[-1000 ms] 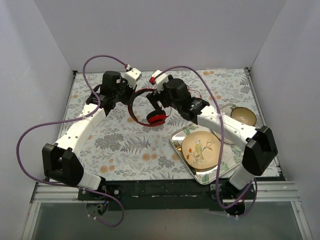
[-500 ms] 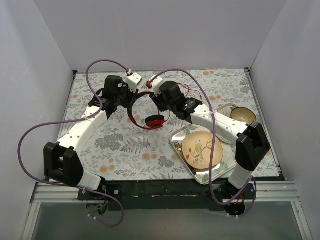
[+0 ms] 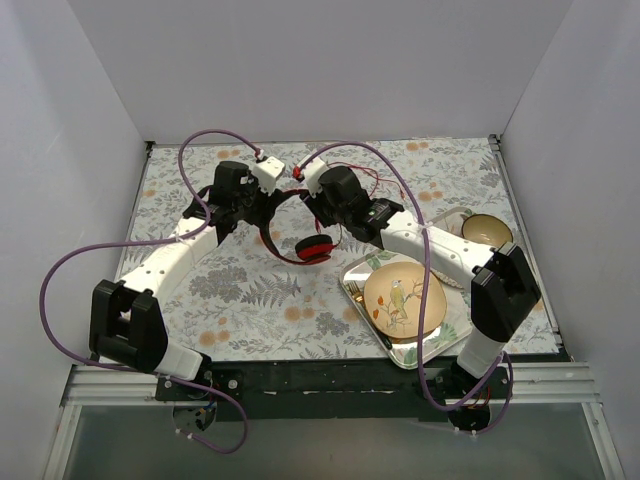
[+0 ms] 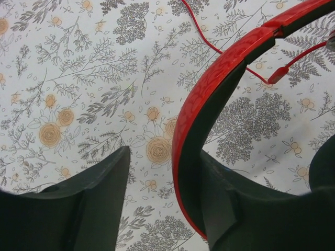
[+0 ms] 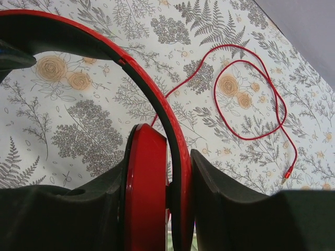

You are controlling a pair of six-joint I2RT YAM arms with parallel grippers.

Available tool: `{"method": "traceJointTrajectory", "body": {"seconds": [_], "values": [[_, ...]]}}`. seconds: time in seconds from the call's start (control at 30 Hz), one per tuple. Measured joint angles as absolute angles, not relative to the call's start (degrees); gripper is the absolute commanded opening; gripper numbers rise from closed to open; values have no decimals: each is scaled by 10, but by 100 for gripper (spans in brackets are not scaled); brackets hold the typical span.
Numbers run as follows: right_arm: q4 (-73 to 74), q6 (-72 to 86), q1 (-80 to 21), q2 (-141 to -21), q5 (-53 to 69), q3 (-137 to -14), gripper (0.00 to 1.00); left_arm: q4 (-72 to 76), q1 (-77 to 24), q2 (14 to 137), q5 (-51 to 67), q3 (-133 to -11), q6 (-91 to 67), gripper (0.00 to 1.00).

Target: Wrap the headphones

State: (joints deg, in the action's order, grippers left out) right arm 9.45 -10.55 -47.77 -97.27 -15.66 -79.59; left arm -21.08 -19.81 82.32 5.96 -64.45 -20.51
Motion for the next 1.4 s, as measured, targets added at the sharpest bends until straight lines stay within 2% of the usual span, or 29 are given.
{"method": "traceJointTrajectory", "body": {"seconds": [0.07, 0.17, 0.3, 0.33, 0.37, 0.4, 0.43, 0.53, 0.57, 0.63, 0.67, 0.73, 0.77, 0.83, 0.87, 0.9, 0.93, 0.97, 1.2, 1.3, 1.4], "values": [[96, -105, -478, -973, -164, -796, 1, -213, -198, 825, 61, -644, -205, 61], [101, -103, -478, -973, -174, -801, 1, -217, -197, 825, 66, -644, -208, 58], [107, -98, -478, -973, -186, -814, 1, -223, -196, 824, 76, -644, -214, 59], [107, -96, -478, -973, -191, -817, 1, -226, -196, 824, 81, -645, -215, 56], [107, -93, -477, -973, -194, -819, 1, -230, -196, 824, 87, -645, -215, 46], [107, -92, -476, -973, -194, -821, 1, -234, -196, 824, 93, -645, -217, 25], [107, -92, -476, -973, -194, -822, 1, -236, -196, 824, 99, -645, -220, 14], [110, -91, -476, -973, -196, -822, 1, -240, -196, 824, 95, -646, -228, 0], [117, -91, -474, -971, -190, -822, 1, -238, -192, 824, 92, -646, -232, 0], [123, -92, -475, -971, -175, -822, 11, -240, -184, 824, 90, -647, -236, 0], [124, -93, -475, -971, -167, -822, 28, -245, -182, 824, 91, -649, -240, 0], [124, -96, -474, -969, -156, -822, 47, -257, -182, 824, 94, -657, -250, 0], [122, -98, -473, -965, -150, -820, 64, -265, -181, 824, 95, -664, -255, 0], [116, -101, -470, -949, -131, -810, 73, -281, -180, 829, 104, -684, -259, 0], [103, -105, -469, -934, -114, -797, 84, -285, -178, 832, 114, -693, -262, 0], [93, -108, -469, -916, -102, -785, 88, -294, -172, 837, 129, -708, -267, 0], [73, -111, -469, -894, -88, -769, 89, -300, -169, 841, 144, -721, -269, 0], [53, -115, -469, -868, -74, -750, 94, -305, -164, 844, 161, -733, -272, 0], [-147, -146, -469, -656, 15, -577, 98, -334, -51, 861, 253, -811, -315, 0], [-239, -153, -469, -617, 44, -502, 98, -332, -18, 857, 258, -832, -338, 0], [-309, -150, -469, -635, 55, -453, 97, -330, -18, 844, 271, -847, -366, 0]]}}
